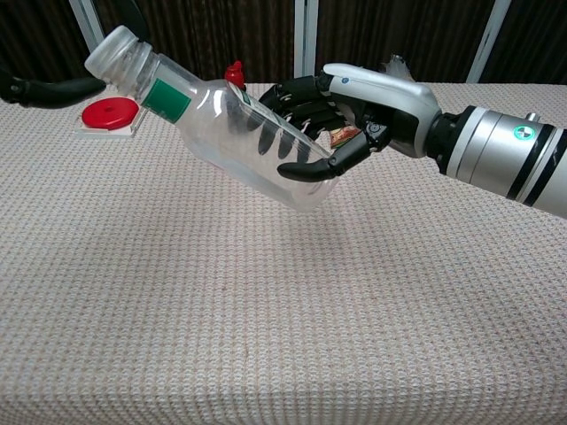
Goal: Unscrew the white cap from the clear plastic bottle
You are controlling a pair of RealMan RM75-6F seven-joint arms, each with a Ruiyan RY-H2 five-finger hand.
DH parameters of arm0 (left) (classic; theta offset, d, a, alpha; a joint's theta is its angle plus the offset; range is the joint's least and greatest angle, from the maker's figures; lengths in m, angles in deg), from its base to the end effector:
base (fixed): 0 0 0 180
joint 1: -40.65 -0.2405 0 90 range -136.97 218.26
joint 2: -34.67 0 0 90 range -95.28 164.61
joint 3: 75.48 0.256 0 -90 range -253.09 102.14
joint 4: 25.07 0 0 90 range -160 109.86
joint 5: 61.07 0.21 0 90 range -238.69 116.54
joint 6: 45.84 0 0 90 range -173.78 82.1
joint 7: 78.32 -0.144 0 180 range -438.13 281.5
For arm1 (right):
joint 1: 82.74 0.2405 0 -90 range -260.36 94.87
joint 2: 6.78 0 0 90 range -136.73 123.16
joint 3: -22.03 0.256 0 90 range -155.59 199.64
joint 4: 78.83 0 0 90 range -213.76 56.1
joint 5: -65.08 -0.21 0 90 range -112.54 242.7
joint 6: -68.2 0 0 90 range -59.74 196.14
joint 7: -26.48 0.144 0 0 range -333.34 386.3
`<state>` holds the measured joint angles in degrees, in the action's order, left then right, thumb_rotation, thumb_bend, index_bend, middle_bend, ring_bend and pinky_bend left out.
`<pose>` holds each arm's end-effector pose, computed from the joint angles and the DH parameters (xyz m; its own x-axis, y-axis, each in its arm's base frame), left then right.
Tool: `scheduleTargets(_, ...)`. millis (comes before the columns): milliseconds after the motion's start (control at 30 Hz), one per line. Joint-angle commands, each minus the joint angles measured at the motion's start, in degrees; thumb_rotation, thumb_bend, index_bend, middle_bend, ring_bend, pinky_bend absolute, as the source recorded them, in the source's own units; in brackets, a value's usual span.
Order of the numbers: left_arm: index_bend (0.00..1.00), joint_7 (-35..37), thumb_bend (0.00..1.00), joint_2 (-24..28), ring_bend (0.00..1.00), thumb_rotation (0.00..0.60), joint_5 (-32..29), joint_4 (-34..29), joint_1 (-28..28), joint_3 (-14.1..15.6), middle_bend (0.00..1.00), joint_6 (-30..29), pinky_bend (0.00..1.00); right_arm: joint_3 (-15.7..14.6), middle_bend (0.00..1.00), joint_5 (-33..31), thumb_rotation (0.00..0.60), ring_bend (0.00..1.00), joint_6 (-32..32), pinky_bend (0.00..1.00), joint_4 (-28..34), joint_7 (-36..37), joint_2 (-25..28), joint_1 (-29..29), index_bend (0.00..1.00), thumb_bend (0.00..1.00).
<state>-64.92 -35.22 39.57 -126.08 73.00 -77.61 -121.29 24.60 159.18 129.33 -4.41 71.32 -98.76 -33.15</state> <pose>-0.1350 0.2580 0.0863 0.1100 0.2260 0.9679 0.7615 -0.6449 0.0641 -0.0980 -0.3277 -0.0362 -0.0620 -0.6228 0.7799 -0.7610 -0.4762 -0.4407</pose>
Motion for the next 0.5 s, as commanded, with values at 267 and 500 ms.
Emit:
scheduleTargets(267,0.37,-0.55,0.35,0.62,0.03,0.6,0.32,-0.47,-0.11,0.31,0.1,0.05,0.02,0.05,0.53,0.0,0.6,0.38,0.03,0.51,-0.32,0.35,0.0,0.09,0.59,0.58)
scheduleTargets(500,0.43,-0.68,0.37,0.12,0.03,0.6,0.28,-0.34,-0.15,0.09,0.12,-0.29,0.02,0.0,0.53,0.09,0.6,0.38,0.15,0.51,-0.61,0.69,-0.14,0.13,0.6,0.58)
